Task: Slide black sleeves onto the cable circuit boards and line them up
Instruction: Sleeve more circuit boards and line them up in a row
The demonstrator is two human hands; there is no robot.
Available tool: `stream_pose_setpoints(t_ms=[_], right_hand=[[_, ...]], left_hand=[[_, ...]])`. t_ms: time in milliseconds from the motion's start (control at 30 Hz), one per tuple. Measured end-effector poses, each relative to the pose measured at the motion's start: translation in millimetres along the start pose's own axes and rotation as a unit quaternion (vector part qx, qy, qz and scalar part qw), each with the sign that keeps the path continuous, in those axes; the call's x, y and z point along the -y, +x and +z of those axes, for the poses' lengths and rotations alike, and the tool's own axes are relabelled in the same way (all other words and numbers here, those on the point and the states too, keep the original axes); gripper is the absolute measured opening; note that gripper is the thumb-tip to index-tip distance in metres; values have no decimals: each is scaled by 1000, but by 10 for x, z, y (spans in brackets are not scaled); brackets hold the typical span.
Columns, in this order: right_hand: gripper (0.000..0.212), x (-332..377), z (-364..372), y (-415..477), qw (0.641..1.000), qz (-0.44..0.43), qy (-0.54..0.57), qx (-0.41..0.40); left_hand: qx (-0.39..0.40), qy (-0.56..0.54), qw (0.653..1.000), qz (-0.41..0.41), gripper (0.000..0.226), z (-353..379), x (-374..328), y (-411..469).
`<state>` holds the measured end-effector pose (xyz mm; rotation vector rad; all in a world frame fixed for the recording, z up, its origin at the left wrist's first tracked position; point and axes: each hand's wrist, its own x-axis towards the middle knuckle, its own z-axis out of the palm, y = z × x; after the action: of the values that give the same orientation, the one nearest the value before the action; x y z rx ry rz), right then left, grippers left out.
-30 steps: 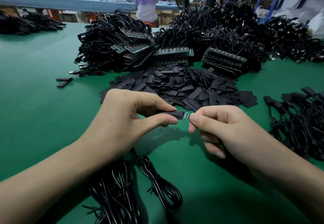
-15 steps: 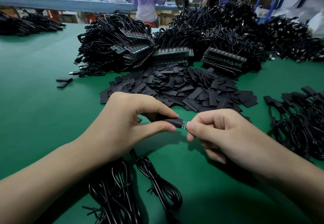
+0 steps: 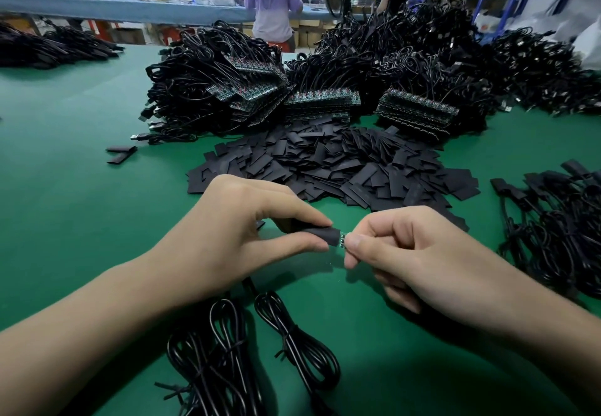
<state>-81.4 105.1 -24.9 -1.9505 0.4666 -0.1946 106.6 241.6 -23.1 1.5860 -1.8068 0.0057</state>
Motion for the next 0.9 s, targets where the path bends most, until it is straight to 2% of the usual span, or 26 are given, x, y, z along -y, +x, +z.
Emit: stream_pose_setpoints(t_ms=[267, 433, 700, 900], right_hand=[[25, -48, 28, 2, 999, -11, 14, 41], [17, -21, -19, 15, 999, -29, -31, -11], [24, 76, -93, -14, 999, -30, 15, -6], [21, 76, -61, -11, 998, -32, 48, 27]], left_hand=[[24, 11, 999, 47, 18, 35, -5, 5], [-19, 32, 999, 36, 17, 16, -20, 8], [-62, 23, 997, 31, 20, 21, -40, -9], [-47, 39, 996, 70, 20, 56, -45, -10]])
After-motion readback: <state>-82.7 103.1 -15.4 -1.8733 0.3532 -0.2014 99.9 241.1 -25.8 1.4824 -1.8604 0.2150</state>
